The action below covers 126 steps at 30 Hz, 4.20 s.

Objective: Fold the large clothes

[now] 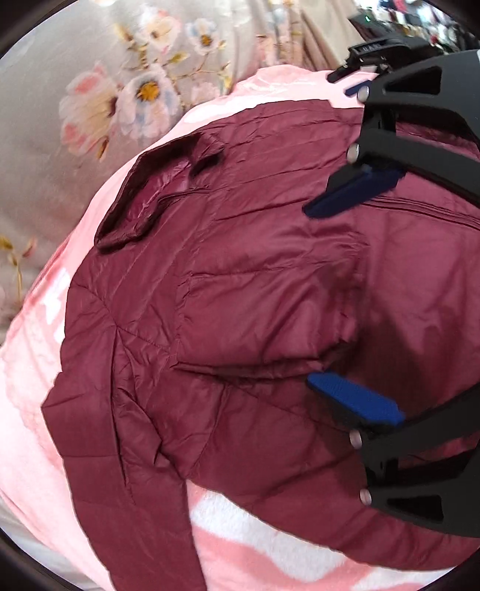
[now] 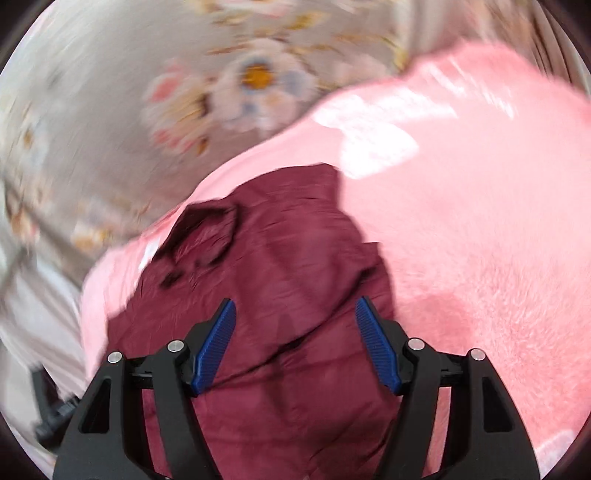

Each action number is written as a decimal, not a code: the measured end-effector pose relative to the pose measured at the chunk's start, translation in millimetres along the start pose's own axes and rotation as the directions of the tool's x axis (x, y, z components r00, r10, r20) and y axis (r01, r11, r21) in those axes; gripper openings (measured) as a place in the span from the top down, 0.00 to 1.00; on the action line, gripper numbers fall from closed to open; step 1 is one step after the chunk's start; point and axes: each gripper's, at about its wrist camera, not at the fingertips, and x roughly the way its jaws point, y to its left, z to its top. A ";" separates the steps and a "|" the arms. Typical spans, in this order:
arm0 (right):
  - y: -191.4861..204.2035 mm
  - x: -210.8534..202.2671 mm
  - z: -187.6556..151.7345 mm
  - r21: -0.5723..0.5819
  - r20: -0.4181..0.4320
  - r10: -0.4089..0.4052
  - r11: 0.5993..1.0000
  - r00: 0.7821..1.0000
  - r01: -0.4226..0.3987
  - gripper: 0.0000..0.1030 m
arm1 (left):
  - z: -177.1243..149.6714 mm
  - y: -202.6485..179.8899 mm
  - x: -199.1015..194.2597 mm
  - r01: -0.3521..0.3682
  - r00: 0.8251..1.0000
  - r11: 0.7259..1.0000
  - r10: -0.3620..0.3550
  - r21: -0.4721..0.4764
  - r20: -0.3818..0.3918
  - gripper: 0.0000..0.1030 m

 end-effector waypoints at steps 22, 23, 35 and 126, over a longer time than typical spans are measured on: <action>1.2 33.3 18.9 -0.163 0.086 -0.222 0.959 0.971 0.234 0.99 | 17.5 1.4 30.5 -0.405 0.906 0.895 0.364 0.188 0.216 0.99; 3.7 31.4 17.4 -0.167 0.092 -0.217 0.959 0.972 0.230 0.99 | 14.9 -0.3 31.5 -0.420 0.898 0.886 0.374 0.197 0.232 0.99; 3.1 19.1 1.8 0.088 -0.050 0.093 0.992 0.994 -0.088 0.46 | 4.7 2.2 31.9 -0.381 0.909 0.902 0.327 0.202 0.257 0.99; 189.2 17.7 -141.3 -0.593 0.057 -0.151 0.790 0.987 0.155 0.30 | 78.5 20.0 -168.4 -0.202 0.865 0.973 0.124 0.111 0.486 0.99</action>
